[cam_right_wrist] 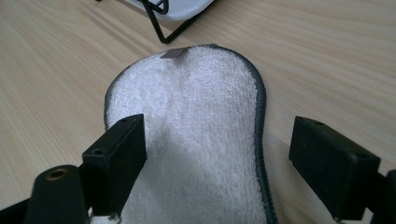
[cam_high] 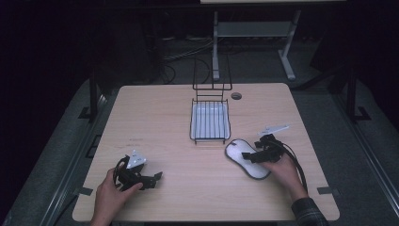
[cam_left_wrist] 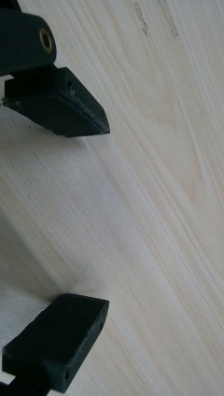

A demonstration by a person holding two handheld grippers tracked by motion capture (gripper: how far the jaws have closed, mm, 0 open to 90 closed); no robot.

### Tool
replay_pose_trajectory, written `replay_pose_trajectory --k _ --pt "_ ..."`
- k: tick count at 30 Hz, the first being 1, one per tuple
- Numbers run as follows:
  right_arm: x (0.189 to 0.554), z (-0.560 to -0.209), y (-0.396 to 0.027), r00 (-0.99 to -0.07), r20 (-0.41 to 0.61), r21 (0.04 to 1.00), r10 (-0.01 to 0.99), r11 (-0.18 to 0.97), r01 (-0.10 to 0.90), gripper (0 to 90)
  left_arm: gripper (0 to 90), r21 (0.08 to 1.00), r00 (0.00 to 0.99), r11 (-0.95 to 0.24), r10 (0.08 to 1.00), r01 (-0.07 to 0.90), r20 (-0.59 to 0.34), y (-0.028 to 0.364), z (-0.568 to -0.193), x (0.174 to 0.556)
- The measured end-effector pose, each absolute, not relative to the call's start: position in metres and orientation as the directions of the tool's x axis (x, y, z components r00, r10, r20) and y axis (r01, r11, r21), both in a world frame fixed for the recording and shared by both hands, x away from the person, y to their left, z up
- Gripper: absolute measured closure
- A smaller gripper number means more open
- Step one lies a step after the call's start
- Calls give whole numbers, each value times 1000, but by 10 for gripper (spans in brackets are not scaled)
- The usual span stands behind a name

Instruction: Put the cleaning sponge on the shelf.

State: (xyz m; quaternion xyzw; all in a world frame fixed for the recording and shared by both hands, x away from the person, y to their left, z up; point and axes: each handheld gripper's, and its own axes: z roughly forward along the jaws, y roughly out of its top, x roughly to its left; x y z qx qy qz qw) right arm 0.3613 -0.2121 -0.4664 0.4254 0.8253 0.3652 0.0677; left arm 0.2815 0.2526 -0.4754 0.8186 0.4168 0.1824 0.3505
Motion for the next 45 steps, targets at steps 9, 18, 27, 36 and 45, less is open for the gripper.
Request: replay_pose_trajectory --k 9,18,27,36,45 --pt "359 -466 -207 -646 189 656 740 394 643 140 128 726 586 -407 810 555 6 253 -475 281" --pt "357 -469 -202 -665 179 639 725 428 639 136 128 726 586 -407 810 555 7 253 -475 281" --pt "354 -469 -197 -671 151 634 726 450 629 156 128 726 586 -407 810 554 7 253 -476 281" --pt "353 -466 -197 -688 148 629 710 469 620 248 128 726 586 -407 810 554 7 253 -476 281" --pt "350 -462 -196 -699 127 635 704 484 603 284 128 726 586 -407 810 555 6 253 -475 281"
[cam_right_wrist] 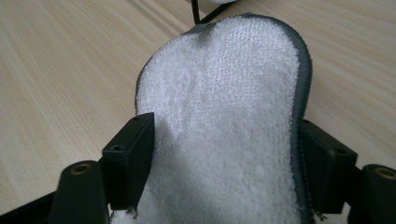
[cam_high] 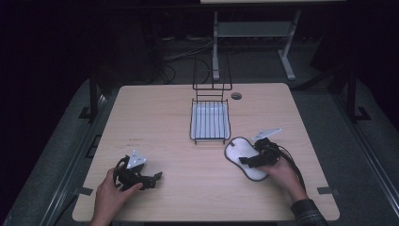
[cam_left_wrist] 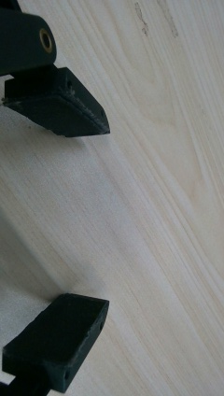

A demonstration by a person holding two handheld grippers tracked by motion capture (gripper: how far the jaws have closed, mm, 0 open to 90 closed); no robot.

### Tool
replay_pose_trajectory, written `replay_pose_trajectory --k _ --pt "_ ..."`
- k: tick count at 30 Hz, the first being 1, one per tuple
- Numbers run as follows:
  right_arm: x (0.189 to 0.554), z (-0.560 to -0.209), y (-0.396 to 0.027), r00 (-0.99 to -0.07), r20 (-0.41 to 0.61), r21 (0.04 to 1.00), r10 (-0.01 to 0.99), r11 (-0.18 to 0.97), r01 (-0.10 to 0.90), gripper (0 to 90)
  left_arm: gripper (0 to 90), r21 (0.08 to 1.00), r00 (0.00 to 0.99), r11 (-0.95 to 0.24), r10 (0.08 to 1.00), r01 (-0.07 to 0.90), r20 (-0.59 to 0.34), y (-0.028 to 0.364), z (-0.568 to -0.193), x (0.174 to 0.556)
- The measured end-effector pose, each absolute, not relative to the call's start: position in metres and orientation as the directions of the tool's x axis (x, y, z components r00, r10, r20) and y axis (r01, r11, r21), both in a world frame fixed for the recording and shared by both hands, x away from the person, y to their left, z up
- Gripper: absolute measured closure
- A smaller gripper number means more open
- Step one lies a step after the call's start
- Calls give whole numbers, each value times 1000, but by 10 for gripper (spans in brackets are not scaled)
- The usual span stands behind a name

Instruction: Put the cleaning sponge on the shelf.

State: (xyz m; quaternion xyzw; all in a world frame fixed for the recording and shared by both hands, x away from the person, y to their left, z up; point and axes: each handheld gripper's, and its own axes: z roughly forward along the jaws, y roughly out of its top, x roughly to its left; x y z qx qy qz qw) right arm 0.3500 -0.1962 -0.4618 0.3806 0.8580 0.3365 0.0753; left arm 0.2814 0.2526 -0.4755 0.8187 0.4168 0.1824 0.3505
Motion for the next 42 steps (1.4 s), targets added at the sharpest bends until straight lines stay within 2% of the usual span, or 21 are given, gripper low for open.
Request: replay_pose_trajectory --k 12,13,20,32,42 --pt "346 -453 -200 -706 121 673 698 465 575 419 128 726 586 -407 810 555 6 253 -475 281" --pt "345 -449 -203 -702 128 683 700 451 574 461 128 726 586 -407 810 554 7 253 -475 281" --pt "341 -441 -208 -700 139 719 700 415 557 571 128 726 586 -407 810 554 7 253 -475 281" --pt "337 -429 -208 -719 163 735 676 403 546 696 128 726 586 -407 810 554 7 253 -475 281" --pt "335 -423 -211 -728 186 754 659 379 536 733 128 726 586 -407 810 554 7 253 -475 281"
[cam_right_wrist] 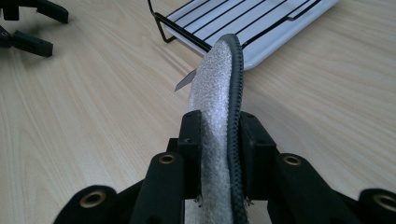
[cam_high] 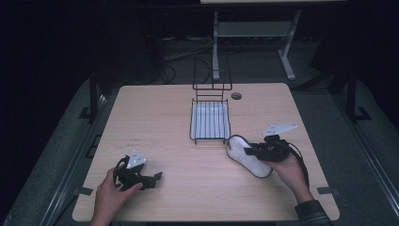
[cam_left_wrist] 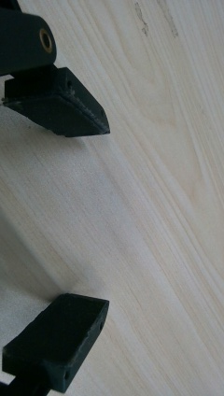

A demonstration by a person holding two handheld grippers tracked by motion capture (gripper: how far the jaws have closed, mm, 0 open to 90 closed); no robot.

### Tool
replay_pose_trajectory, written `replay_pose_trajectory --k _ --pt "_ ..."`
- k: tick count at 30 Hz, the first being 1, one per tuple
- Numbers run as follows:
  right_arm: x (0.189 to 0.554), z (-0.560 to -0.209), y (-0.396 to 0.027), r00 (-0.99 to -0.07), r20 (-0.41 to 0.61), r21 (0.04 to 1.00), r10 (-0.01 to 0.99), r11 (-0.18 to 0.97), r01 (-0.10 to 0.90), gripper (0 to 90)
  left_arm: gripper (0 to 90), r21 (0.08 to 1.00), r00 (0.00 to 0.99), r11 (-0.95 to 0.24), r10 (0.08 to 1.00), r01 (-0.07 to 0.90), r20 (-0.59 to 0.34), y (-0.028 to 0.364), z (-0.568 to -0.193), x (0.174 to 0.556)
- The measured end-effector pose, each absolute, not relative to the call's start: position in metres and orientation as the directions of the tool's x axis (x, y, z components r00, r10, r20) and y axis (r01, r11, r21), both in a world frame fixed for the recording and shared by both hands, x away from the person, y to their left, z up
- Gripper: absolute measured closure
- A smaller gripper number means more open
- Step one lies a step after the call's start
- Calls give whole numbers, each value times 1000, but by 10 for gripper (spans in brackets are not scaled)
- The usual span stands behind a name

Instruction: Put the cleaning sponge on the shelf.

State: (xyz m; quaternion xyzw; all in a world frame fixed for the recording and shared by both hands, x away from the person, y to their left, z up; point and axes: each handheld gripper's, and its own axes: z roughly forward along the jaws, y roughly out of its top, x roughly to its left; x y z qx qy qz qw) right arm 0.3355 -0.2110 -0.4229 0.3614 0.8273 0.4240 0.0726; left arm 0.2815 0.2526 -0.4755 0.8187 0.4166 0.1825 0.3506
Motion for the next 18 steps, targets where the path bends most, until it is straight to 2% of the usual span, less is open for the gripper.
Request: replay_pose_trajectory --k 18 --pt "340 -400 -212 -727 203 797 656 321 512 737 128 726 586 -407 810 554 7 253 -475 281"
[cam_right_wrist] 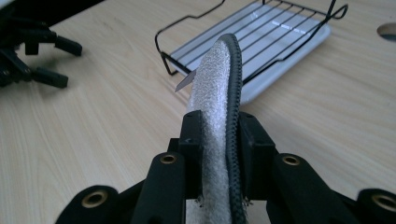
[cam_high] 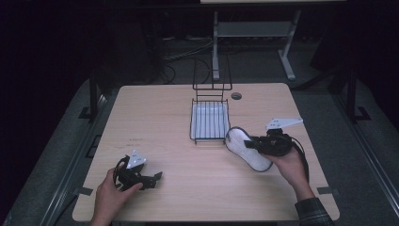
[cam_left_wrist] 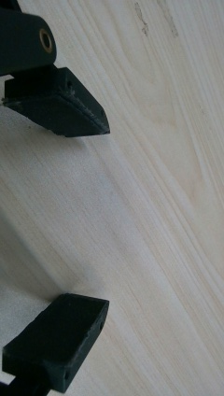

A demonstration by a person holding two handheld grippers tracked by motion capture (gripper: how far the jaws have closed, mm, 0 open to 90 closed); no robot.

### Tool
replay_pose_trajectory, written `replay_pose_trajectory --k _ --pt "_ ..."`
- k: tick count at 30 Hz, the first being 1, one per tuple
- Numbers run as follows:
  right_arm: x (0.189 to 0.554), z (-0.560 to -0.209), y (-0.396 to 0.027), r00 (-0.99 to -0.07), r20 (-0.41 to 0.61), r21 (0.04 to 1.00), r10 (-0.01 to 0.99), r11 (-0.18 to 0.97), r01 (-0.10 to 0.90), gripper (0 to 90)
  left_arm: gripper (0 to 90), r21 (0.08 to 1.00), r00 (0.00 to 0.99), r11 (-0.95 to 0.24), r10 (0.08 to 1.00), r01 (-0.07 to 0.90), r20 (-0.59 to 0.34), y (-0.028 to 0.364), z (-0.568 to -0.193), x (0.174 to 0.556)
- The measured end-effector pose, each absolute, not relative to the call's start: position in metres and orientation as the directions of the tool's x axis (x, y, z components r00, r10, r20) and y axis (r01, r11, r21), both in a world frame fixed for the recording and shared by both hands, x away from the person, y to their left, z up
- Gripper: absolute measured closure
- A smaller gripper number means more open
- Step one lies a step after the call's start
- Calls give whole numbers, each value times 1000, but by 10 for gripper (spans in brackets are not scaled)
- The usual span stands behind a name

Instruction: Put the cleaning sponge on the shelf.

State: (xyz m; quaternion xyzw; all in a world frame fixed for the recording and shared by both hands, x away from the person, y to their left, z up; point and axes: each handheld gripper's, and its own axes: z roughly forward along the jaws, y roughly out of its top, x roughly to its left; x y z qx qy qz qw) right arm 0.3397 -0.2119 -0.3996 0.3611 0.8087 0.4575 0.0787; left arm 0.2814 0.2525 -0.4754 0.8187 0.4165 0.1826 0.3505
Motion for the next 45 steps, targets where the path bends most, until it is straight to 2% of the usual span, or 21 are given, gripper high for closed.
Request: replay_pose_trajectory --k 18,42,45 --pt "364 -378 -198 -725 201 829 659 280 484 738 128 726 587 -409 809 553 9 253 -475 282" --pt "429 -368 -149 -707 223 852 671 218 476 738 128 726 586 -407 810 554 7 253 -475 281" --pt "436 -371 -144 -697 251 845 671 200 496 738 128 726 587 -408 810 554 8 253 -475 281"
